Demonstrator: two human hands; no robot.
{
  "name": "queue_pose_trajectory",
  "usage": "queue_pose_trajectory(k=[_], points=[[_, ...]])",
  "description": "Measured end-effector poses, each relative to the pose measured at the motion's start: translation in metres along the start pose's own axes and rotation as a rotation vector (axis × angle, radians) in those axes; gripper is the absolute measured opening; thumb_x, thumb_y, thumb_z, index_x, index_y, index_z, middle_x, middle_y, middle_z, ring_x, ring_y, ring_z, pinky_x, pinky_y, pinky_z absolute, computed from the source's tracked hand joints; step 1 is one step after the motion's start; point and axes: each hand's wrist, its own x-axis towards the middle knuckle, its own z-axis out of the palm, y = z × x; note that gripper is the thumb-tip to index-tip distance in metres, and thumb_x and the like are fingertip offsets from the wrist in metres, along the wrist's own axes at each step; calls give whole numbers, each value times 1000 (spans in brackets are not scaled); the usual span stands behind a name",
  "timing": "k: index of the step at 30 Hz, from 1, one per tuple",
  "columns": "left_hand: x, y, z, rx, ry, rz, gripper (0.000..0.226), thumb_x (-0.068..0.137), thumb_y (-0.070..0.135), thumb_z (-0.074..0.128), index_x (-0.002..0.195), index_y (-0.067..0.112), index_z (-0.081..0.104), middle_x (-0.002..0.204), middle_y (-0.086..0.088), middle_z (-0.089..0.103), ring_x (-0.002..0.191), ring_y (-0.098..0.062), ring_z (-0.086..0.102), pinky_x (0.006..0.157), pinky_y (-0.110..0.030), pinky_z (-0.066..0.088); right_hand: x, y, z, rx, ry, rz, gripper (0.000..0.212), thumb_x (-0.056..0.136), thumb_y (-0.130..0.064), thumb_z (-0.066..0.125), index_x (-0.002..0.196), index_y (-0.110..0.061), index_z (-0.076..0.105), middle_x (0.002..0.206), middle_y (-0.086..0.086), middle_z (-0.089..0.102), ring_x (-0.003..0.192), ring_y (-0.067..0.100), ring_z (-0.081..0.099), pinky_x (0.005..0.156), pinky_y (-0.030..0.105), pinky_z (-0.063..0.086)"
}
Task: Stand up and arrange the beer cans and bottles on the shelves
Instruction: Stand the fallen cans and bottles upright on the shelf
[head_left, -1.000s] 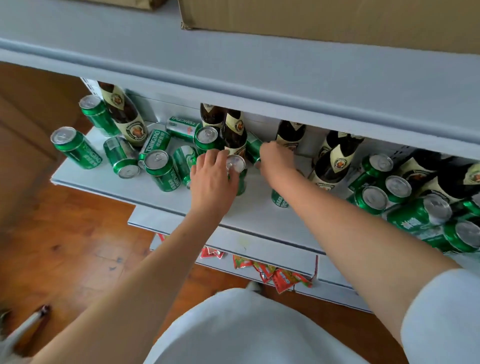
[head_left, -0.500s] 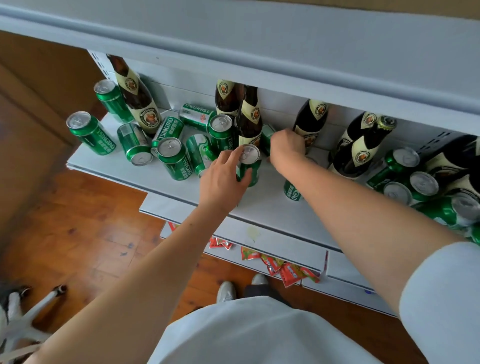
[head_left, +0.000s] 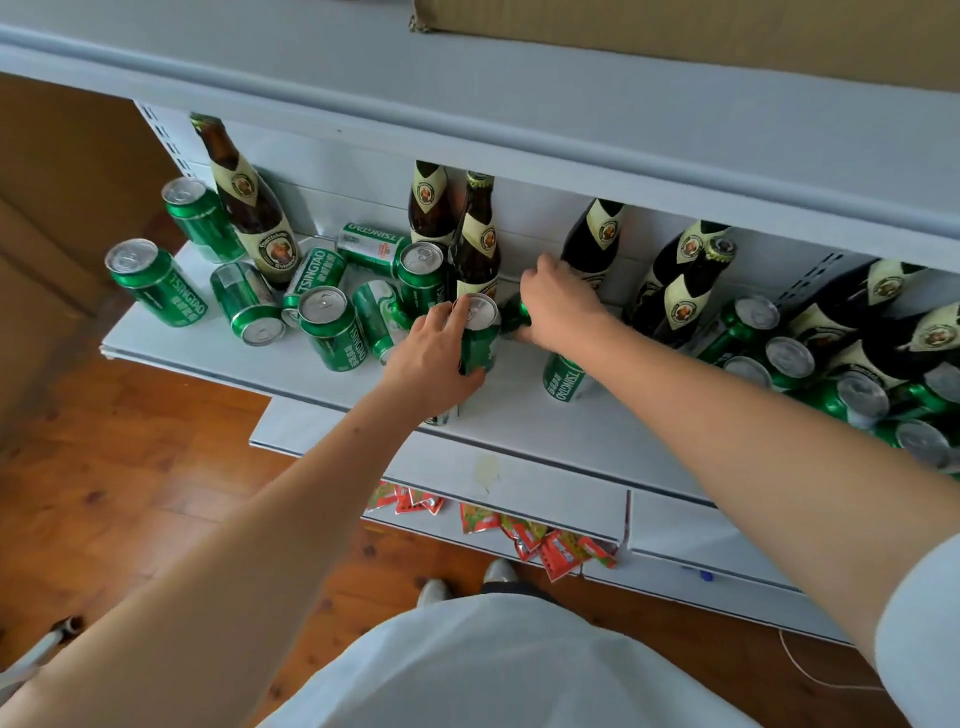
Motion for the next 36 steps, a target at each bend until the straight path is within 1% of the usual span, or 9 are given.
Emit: queue_pose_trajectory(k=[3,7,10,13,17,28,31,34,36], points=[[-5,-5,-12,-106,-44,-7,105,83,44,69,156,15,0,149,-10,31,138,-32,28,112,-43,30,-5,11,-7,118,8,-75,59,75,-41,77,112,-3,51,109,14,50,94,31,54,66,35,41],[-24,-11,-16,-44,18,-146,105,77,56,70,153,9,14,139,-14,37,130,-36,34,109,-43,31,-10,16,-4,228,0,-90,61,79,-40,74,122,-6,48,118,13,53,106,32,53,84,43,49],[-35,-13,-9,-98,12,-228,78,75,53,74,128,8,40,118,-12,47,111,-32,50,93,-40,44,-25,15,-2,230,15,-39,73,82,-41,71,138,-7,40,134,13,48,121,33,47,92,47,49],[-37,-9,-8,-134,1,-262,63,76,47,76,113,8,45,110,-10,48,98,-29,54,80,-36,45,-55,15,4,199,183,59,66,88,-41,65,139,-7,40,138,12,46,122,30,47,90,42,49],[-32,1,-1,-210,47,-268,63,74,42,80,115,5,48,114,-14,52,103,-31,53,87,-38,47,-94,17,21,46,236,113,46,89,-38,61,124,-10,52,120,8,55,107,29,52,84,38,44],[-10,46,38,-427,128,-232,60,75,33,81,117,4,49,116,-12,56,111,-25,50,81,-19,32,-103,28,26,30,183,184,64,85,-29,71,138,-7,43,128,7,54,112,27,50,89,36,44],[-9,48,42,-468,113,-198,53,78,21,78,118,4,48,117,-11,56,110,-26,52,85,-21,39,-103,25,20,42,158,200,65,86,-21,68,142,-7,38,139,9,47,120,29,47,97,39,42],[-21,36,32,-495,180,-171,43,80,10,70,118,6,49,116,-9,54,105,-23,56,86,-38,52,-102,8,-3,200,313,147,59,85,-10,62,140,-4,42,141,13,44,121,32,47,100,41,42],[-33,18,19,-409,367,-165,32,82,7,64,113,9,54,111,-5,55,100,-20,55,83,-39,51,-97,-17,-20,327,498,41,49,82,-4,60,130,-2,52,130,13,53,112,32,53,93,40,48]])
